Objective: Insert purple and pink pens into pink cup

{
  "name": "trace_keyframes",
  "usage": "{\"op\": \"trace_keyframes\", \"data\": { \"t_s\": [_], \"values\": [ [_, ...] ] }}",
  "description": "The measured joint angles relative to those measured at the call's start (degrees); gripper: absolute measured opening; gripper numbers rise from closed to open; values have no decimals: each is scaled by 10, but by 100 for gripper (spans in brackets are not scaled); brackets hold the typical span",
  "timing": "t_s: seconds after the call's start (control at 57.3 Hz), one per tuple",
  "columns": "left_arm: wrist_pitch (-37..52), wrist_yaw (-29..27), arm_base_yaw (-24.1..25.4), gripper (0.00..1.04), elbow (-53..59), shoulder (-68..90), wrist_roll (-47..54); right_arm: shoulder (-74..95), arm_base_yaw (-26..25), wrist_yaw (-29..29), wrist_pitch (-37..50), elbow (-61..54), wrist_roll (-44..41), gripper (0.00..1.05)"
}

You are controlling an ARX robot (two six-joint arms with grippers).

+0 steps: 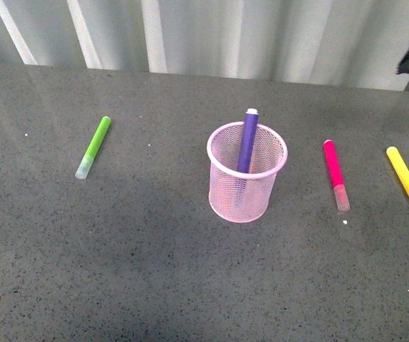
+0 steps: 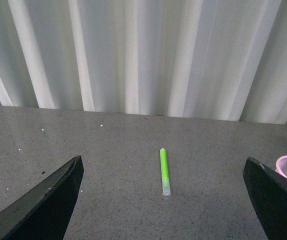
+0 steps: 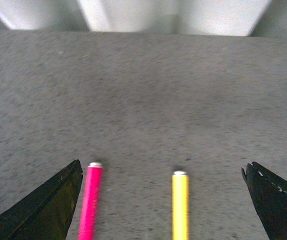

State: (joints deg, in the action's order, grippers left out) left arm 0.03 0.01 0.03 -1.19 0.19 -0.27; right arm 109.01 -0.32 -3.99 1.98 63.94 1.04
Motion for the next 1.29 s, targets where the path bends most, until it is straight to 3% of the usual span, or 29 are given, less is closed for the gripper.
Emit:
{"op": "trace_keyframes", "data": {
  "t_s": [0.279, 1.012, 1.292],
  "values": [
    [0, 0, 0, 98, 0, 0, 0, 78, 47, -26, 0, 1, 13, 98],
    [0, 0, 0, 98, 0, 0, 0, 204, 54, -22, 12, 66, 42, 97],
    [0, 0, 0, 98, 0, 0, 0, 209, 44, -15, 24, 67, 43, 49]
  ]
}}
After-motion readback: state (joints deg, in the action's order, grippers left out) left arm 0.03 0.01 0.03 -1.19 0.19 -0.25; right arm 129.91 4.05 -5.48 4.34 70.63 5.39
